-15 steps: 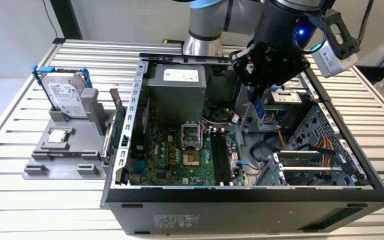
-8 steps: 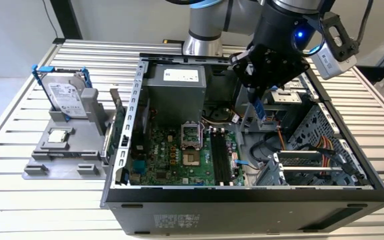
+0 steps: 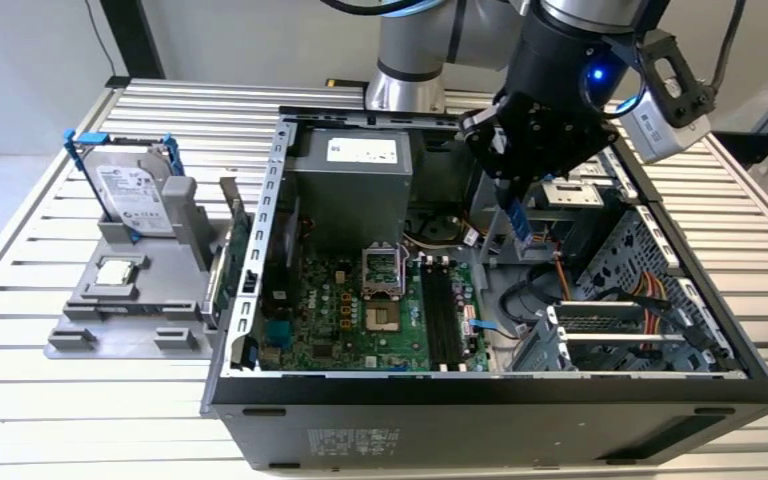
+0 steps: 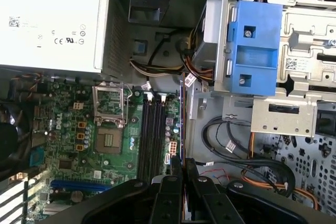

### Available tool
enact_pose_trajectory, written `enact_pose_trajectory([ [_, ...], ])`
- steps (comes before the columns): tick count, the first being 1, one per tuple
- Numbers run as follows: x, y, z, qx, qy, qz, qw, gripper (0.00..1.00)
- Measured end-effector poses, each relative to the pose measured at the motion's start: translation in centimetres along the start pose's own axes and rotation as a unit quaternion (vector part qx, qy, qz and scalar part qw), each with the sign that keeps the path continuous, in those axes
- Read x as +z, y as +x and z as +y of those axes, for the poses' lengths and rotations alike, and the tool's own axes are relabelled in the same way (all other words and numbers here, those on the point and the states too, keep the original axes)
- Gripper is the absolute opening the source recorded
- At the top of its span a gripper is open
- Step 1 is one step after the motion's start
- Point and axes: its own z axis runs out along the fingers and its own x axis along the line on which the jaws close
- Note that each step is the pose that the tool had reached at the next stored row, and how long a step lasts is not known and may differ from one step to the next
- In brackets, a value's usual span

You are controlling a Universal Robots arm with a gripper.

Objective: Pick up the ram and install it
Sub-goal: 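Insert the ram into the slot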

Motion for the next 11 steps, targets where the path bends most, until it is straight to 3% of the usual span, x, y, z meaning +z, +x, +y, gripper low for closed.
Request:
enact_pose_trajectory([
  [11, 0.37, 0.0, -0.02, 0.0, 0.0001, -0.001, 1.0, 0.0],
])
